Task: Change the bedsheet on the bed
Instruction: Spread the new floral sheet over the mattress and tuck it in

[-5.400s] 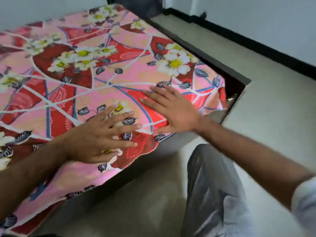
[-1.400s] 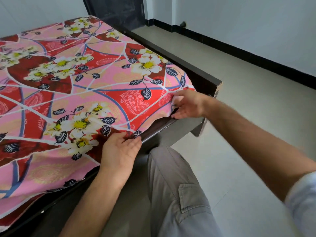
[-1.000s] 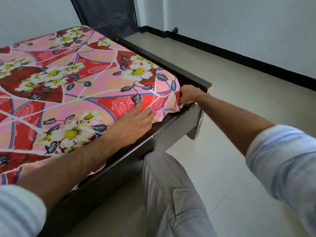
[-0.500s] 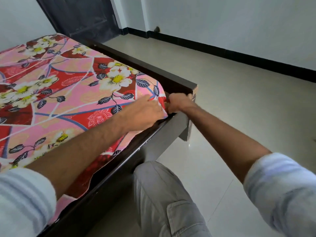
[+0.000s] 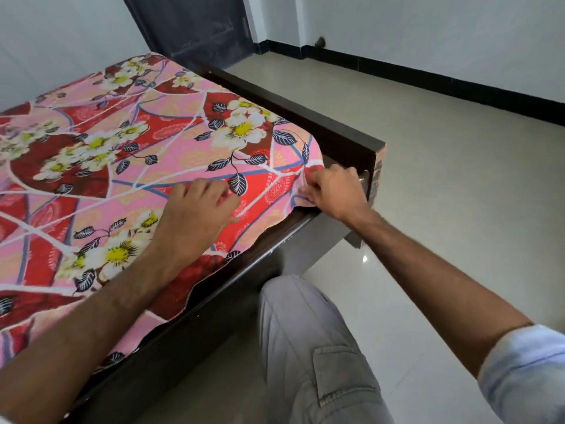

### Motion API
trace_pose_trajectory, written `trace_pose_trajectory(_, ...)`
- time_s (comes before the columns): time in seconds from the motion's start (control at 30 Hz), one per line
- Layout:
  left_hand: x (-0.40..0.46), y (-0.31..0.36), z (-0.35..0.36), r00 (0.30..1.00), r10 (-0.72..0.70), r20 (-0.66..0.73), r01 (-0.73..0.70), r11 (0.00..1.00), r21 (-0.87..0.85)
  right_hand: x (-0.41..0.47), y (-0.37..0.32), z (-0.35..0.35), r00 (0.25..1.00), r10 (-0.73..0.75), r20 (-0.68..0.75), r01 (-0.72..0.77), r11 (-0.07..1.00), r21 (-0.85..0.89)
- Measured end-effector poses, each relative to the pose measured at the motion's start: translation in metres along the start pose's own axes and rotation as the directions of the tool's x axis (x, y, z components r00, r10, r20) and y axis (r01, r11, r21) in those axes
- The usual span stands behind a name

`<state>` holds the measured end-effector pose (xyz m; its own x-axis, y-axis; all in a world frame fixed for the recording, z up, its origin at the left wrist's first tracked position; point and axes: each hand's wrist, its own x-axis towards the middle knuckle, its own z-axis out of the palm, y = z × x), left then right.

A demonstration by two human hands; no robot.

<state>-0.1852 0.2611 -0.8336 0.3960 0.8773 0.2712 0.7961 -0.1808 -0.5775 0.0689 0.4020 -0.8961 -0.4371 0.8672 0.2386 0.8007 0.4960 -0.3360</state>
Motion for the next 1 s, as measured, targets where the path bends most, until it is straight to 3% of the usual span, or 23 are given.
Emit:
trace_pose_trajectory(0.13,0.008,0.005,0.005,0.986,0.164,-0.038,-0.161,0.985,0.063,-0.010,0.041,-0.016,1.000,-0.004,0.014,0.005,0.999,-0.032)
trace_pose_trajectory(0.23,0.012,0.002,0.000,0.983,0.178,-0.045,-0.174,0.982,0.066,-0.007,0.049,-0.030,0.994,-0.096,0.049,0.100,0.990,-0.097)
trace_pose_trajectory(0.43,0.015,0.016,-0.012,0.956,0.270,-0.113,-0.283,0.951,-0.126,-0.015,0.056,-0.041,0.981,-0.177,0.075,0.187,0.968,-0.165)
trace_pose_trajectory(0.53,0.012,0.026,-0.005,0.952,0.288,-0.102,-0.302,0.940,-0.158,-0.022,0.061,-0.041,0.976,-0.209,0.056,0.215,0.966,-0.144)
trace_pose_trajectory(0.73,0.007,0.040,-0.003,0.932,0.330,-0.147,-0.353,0.919,-0.177,-0.030,0.062,-0.036,0.955,-0.254,0.152,0.274,0.953,-0.130)
trace_pose_trajectory(0.9,0.001,0.051,0.008,0.930,0.366,-0.047,-0.367,0.930,-0.031,-0.031,0.060,-0.038,0.950,-0.218,0.224,0.248,0.962,-0.116)
trace_pose_trajectory(1.0,0.012,0.048,0.010,0.909,0.406,0.088,-0.416,0.896,0.158,-0.014,0.046,-0.036,0.927,-0.094,0.363,0.201,0.942,-0.270)
